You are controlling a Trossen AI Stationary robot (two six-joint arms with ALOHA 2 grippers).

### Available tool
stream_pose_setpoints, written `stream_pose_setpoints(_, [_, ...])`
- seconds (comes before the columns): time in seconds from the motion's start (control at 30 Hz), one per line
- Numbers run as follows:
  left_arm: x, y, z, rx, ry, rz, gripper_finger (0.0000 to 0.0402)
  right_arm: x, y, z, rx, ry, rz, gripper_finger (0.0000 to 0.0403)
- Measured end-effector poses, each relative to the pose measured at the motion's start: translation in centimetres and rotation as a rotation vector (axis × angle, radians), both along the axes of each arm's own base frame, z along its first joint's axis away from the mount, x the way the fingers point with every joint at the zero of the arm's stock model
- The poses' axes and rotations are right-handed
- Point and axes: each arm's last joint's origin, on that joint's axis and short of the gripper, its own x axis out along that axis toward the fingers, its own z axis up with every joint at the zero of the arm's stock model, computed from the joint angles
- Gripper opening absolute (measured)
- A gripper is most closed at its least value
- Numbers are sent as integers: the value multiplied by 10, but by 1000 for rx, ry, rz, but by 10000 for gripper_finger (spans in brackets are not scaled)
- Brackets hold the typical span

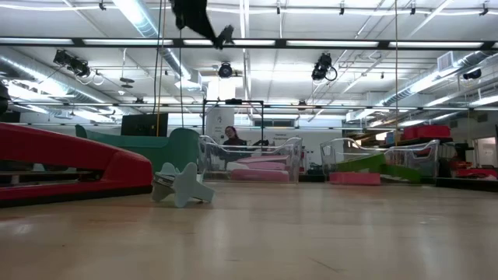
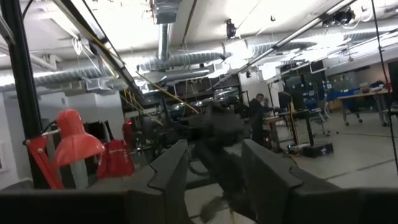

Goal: Pick and place Stapler, Stapler remover, tape
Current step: Put the black staple remover into the blue bin

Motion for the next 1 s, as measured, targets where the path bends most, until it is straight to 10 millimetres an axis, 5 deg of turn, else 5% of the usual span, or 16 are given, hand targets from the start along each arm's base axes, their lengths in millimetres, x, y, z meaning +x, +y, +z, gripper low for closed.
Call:
stream_pose_setpoints(0.33, [-21,44,-59,-93,185,199,1,2,0,-6,47,48,23,146])
stream_pose_setpoints(0.67, [-52,81,-86,-158,265,369,1,4,1,-12,60,114,29,146])
stream_pose_setpoints(1.0, [-78,92,-137,-258,376,475,1,5,1,-14,49,135,25,146])
